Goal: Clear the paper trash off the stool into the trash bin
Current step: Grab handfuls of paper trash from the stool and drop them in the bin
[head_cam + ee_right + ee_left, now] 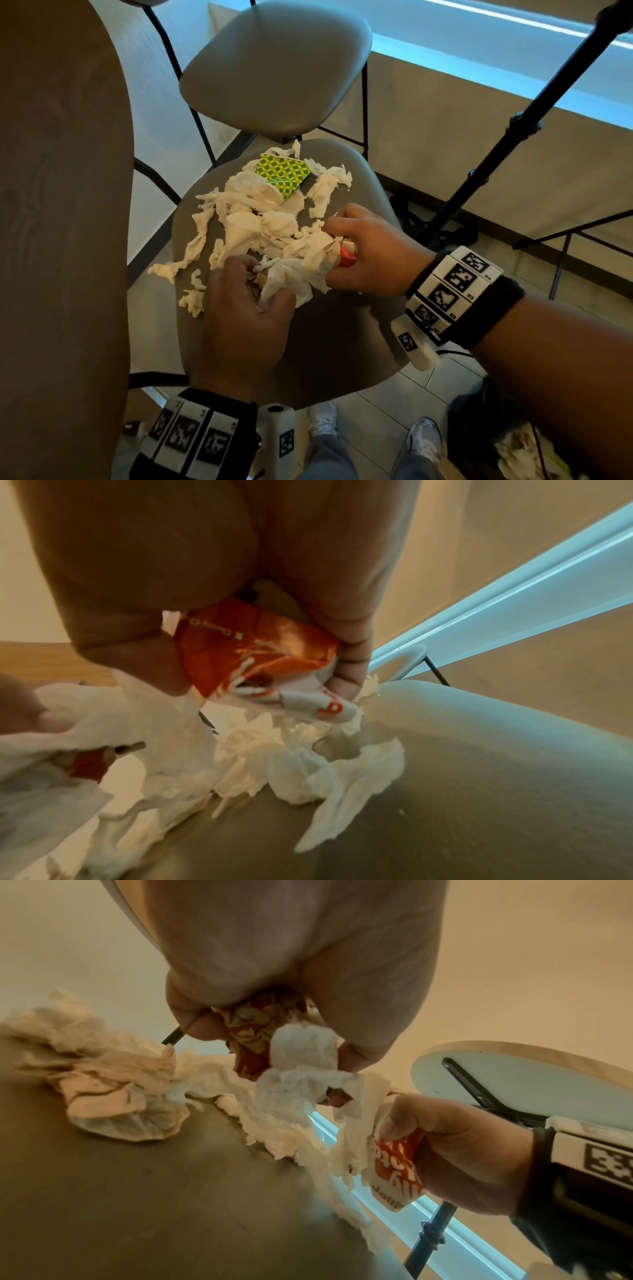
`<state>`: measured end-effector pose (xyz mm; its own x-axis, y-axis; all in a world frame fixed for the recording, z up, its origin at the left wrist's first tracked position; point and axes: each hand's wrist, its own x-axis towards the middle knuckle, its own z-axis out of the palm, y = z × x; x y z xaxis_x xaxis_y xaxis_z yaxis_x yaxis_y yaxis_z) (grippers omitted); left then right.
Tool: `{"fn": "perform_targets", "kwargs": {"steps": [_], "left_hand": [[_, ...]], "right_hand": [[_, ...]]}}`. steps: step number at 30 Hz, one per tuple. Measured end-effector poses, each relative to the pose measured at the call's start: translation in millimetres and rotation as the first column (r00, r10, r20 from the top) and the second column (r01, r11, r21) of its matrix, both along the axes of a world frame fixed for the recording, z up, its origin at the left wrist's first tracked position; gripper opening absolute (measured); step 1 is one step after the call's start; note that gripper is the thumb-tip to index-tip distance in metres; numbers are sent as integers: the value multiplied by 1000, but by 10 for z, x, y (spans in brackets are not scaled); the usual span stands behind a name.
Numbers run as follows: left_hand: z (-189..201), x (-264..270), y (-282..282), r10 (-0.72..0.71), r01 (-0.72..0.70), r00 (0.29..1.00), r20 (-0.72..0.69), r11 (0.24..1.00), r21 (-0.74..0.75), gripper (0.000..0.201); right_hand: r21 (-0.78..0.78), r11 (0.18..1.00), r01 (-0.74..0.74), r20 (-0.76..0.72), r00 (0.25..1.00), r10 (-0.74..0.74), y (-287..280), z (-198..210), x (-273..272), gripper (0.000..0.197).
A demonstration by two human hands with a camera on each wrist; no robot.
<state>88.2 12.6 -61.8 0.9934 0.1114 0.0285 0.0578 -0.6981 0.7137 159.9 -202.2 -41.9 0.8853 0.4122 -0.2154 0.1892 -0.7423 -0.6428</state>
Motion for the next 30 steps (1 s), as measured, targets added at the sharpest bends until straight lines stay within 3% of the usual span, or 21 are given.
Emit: {"fn": "perform_targets", "kwargs": {"steps": [7, 15, 19, 22, 27, 30], "left_hand": [[74, -8, 22, -7, 8, 999, 32, 1000, -29, 42], [222, -22, 107, -46, 54, 983, 175, 998, -42, 37], [384, -39, -7, -87, 108, 968, 237, 991, -78, 35], [501, -77, -144, -105, 132, 958, 266, 987, -89, 34], [614, -176, -607, -254, 267, 919, 301, 964, -3, 37], [597, -296, -1174, -349, 371, 902, 253, 928, -43, 35]], "right_hand": [[40, 998, 56, 4, 998, -56, -69, -12, -64, 41], [219, 943, 248, 27, 965, -260, -329, 160, -160, 30], [260, 926, 272, 53, 954, -295, -435, 224, -273, 27], [297, 907, 298, 75, 940, -333, -619, 269, -439, 25], [295, 846, 444, 50, 877, -477, -1240, 269, -969, 51], [268, 779, 567, -13, 810, -586, -1774, 244, -1493, 43]]}}
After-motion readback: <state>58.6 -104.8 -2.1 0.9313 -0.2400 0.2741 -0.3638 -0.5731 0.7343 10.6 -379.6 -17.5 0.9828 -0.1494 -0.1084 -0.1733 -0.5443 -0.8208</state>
